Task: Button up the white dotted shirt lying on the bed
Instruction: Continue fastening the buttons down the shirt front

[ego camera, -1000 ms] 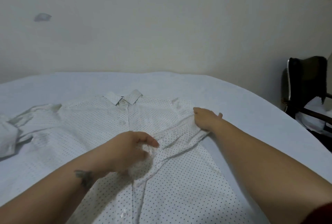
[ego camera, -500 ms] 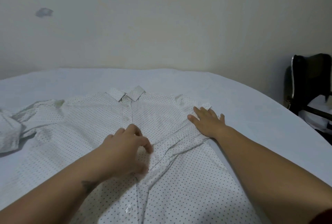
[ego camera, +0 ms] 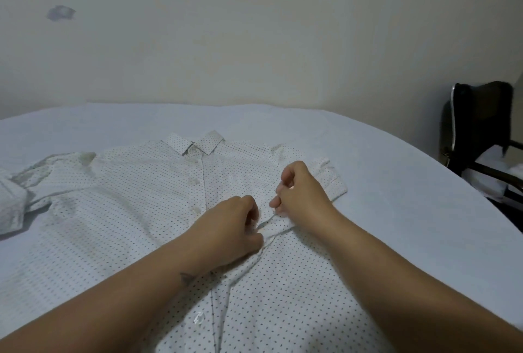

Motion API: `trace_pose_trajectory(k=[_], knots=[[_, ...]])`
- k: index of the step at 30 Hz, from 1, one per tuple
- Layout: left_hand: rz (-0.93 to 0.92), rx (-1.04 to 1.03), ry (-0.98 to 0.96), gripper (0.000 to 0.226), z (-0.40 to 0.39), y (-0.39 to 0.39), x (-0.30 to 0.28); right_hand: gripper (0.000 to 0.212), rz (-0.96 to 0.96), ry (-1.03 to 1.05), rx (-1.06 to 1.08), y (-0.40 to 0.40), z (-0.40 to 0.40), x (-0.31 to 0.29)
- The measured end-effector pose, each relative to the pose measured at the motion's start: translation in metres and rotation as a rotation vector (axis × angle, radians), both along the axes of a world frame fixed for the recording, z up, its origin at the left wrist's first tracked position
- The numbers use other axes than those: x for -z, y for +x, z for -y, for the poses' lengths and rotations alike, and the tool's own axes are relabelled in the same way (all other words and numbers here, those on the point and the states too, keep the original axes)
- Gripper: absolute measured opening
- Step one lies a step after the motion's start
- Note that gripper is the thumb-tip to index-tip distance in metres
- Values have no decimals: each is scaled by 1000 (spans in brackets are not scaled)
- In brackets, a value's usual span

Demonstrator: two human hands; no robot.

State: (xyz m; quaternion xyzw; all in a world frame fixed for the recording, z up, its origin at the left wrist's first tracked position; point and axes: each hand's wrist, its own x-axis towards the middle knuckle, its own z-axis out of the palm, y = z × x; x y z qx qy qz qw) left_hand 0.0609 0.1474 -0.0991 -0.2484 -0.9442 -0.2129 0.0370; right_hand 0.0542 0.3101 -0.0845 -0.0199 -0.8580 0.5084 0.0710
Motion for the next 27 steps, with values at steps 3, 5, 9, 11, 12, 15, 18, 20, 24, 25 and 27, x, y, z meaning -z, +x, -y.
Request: trace_pose_trajectory(k=[3, 5, 9, 11, 12, 15, 18, 20, 24, 25, 27], knots=[[-8, -25, -24, 18, 0, 0, 2, 17, -6, 82, -45, 19, 10, 11], [-5, -44, -5, 15, 1, -2, 3, 15, -23, 152, -60, 23, 14, 19], [41, -80, 38, 20, 8, -8, 4, 17, -56, 220, -21, 26, 14, 31], [90, -95, 102, 20, 11, -13, 6, 18, -65, 223, -4, 26, 12, 34], [121, -103, 151, 17, 12, -16, 7, 17, -70, 226, 0, 25, 12, 35], [171, -105, 244, 12, 13, -19, 9, 16, -81, 239, 1, 22, 12, 38], [160, -81, 233, 13, 13, -19, 13, 17, -94, 305, -4, 22, 12, 41], [147, -69, 218, 13, 12, -19, 16, 15, -108, 351, -5, 20, 13, 42], [101, -66, 218, 16, 12, -18, 18, 8, -96, 419, -1, 18, 16, 43], [96, -57, 224, 14, 11, -17, 18, 9, -95, 444, -1, 17, 17, 44], [84, -47, 208, 9, 10, -15, 16, 12, -94, 459, 2, 17, 17, 45]])
